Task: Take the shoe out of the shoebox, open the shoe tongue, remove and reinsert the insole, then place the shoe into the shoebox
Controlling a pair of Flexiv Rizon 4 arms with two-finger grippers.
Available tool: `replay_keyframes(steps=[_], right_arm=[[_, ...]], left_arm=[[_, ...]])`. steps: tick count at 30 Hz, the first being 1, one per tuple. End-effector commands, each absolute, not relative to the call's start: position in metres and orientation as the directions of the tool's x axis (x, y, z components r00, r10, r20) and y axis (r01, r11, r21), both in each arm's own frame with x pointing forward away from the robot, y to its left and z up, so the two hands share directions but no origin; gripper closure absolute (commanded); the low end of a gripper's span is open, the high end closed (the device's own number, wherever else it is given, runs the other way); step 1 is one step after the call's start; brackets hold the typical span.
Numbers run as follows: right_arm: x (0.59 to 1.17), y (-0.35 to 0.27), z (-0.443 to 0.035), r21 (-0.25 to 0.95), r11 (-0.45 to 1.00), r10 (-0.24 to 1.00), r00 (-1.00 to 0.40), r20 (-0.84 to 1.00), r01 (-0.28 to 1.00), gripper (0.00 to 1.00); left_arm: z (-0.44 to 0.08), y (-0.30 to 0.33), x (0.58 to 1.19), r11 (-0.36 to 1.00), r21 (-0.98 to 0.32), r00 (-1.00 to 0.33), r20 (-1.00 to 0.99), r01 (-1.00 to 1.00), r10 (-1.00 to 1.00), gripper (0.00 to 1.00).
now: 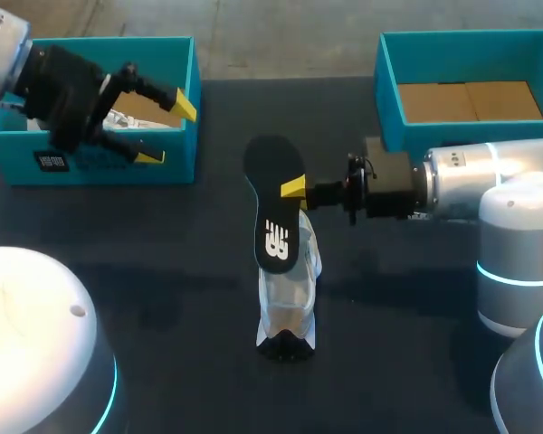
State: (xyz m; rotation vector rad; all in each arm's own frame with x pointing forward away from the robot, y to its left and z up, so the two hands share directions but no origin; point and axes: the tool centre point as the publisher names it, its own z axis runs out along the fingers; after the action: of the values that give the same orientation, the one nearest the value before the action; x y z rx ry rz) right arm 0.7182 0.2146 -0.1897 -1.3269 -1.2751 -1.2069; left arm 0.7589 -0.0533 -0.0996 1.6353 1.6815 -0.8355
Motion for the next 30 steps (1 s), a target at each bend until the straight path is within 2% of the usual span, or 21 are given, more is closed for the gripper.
replay_keyframes(steps=[1, 12, 30], right_arm=[[0.718, 0.215, -0.189, 0.017, -0.055, 0.116, -0.010, 0.993, 0.998, 1.00], [0.718, 0.215, -0.189, 0.017, -0.055, 0.116, -0.010, 0.993, 0.998, 1.00], [0.718, 0.215, -0.189, 0.017, -0.055, 0.116, -0.010, 0.993, 0.998, 1.00]], left_arm=[[-0.082, -0.057, 0.772, 0.008, -0.026, -0.024, -0.741, 1.000, 0.671, 0.00], [-0.074, -0.073, 0.806, 0.024, -0.155, -0.112, -0.587, 0.988, 0.802, 0.00], [-0.057, -0.138, 0.812, -0.084, -0.217, 0.021, -0.275, 0.973, 0.961, 0.00]])
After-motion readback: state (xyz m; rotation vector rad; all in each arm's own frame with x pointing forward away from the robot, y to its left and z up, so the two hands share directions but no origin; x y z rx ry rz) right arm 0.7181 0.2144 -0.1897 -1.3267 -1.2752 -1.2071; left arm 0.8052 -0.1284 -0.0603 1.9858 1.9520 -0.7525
